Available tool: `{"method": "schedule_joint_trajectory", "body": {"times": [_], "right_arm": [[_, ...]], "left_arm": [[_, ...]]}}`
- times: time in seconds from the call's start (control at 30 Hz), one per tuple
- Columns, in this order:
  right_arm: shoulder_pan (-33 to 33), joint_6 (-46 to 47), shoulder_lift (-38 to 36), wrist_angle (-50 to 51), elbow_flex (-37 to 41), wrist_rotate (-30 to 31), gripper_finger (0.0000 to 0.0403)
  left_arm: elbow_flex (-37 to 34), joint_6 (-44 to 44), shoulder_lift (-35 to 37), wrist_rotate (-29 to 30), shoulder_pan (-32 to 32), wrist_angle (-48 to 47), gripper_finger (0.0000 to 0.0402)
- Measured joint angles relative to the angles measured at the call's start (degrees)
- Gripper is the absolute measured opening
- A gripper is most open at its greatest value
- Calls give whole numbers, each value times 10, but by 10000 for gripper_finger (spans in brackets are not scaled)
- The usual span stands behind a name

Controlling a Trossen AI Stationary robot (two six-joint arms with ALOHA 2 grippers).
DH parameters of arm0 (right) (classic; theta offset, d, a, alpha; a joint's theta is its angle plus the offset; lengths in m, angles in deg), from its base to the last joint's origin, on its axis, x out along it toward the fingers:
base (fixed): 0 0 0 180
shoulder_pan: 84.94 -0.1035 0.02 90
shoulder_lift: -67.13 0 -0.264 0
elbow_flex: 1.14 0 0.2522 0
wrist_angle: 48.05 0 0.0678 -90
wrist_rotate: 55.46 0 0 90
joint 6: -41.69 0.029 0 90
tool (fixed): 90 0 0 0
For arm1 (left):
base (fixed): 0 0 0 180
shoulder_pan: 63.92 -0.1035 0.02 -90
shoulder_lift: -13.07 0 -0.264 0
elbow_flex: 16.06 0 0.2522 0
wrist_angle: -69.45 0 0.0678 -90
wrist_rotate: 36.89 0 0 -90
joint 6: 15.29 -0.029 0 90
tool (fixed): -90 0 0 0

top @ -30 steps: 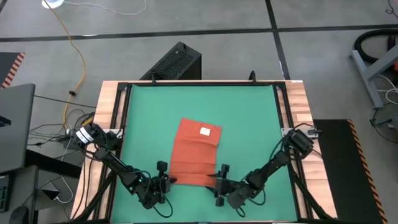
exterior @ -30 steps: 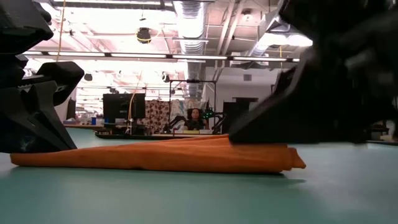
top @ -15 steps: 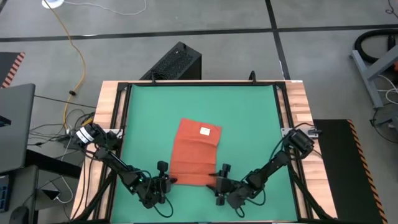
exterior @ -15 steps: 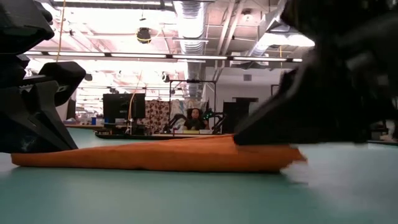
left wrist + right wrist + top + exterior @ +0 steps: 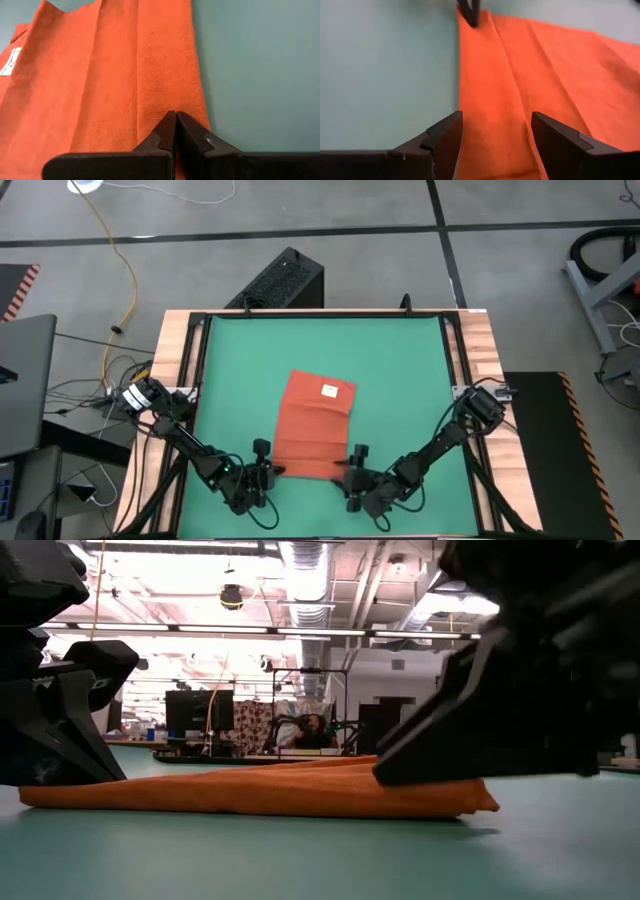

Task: Roll towel
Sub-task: Roll the orange towel

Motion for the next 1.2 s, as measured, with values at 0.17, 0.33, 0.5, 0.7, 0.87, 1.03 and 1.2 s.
{"method": "schedule_joint_trajectory", "body": {"times": [0.17, 0.33, 0.5, 0.7, 0.87, 1.03, 1.2], "right_arm": [[9, 42, 0, -3, 25, -16, 260], [7, 45, 0, -5, 35, -7, 260], [6, 26, -12, -16, 26, 10, 260], [-15, 0, -14, -18, -15, 11, 260], [-14, -12, 0, -5, -20, 11, 260], [7, 6, 8, 12, -20, -5, 260], [10, 31, 48, -13, -20, -25, 260]], "left_arm": [[0, 1, 0, -1, 0, 0, 0], [0, 0, 0, -2, 0, 0, 0], [0, 1, 0, -2, 0, 0, 0], [0, 1, 0, -11, 0, 0, 0], [0, -3, 0, -19, 0, 0, 0], [0, 2, 0, -19, -1, 0, 0], [0, 5, 0, -20, -2, 0, 0]]}}
